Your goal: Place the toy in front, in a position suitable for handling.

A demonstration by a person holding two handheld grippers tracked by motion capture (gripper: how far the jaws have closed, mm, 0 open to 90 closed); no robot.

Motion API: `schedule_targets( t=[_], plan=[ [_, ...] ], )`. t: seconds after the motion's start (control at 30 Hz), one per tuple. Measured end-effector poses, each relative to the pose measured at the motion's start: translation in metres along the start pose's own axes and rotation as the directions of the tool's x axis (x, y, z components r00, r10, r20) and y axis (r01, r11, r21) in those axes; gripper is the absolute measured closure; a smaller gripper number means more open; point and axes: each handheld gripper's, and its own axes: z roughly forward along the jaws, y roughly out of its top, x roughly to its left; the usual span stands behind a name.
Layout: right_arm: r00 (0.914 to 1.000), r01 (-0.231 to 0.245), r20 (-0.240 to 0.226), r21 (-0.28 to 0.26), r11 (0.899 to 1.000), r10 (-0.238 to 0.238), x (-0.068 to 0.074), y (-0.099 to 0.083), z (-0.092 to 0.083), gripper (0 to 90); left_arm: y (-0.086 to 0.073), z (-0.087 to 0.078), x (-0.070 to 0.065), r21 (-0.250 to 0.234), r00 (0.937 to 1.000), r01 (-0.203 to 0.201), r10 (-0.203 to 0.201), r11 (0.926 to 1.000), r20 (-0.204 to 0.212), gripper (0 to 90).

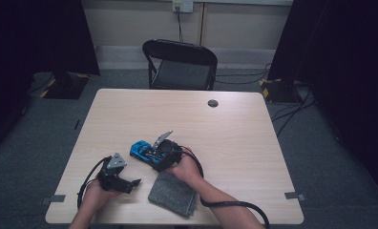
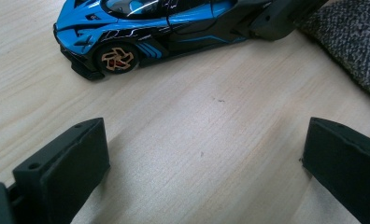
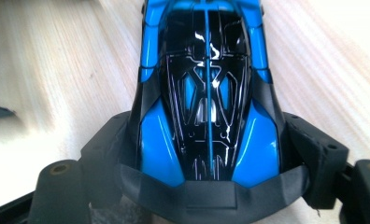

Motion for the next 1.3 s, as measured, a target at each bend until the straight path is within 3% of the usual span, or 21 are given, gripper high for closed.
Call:
schedule_targets(
  t=[0.2,0.87,1.23,1.3],
  plan=[
    [1.0000,-0.002,0.004,0.005,1.000,0.002,-0.003,0.008,-0.011,25.1,0.000,0.000,0.000,0.000,1.0000,0.001,-0.001,1.0000,0.000,0.0],
    [0.9982,-0.058,-0.021,-0.080,0.995,0.057,-0.015,0.026,-0.037,25.2,0.000,0.000,0.000,-0.001,1.0000,0.003,-0.003,1.0000,0.003,0.0],
    [0.9917,-0.126,0.005,-0.139,0.982,0.128,-0.041,0.028,-0.056,25.2,0.000,0.000,0.000,-0.001,1.0000,0.001,-0.001,1.0000,0.002,0.0],
    [0.9886,-0.144,0.020,-0.156,0.977,0.149,-0.051,0.025,-0.063,25.2,0.000,0.000,0.000,-0.001,1.0000,-0.001,0.001,1.0000,0.001,0.0]
  ],
)
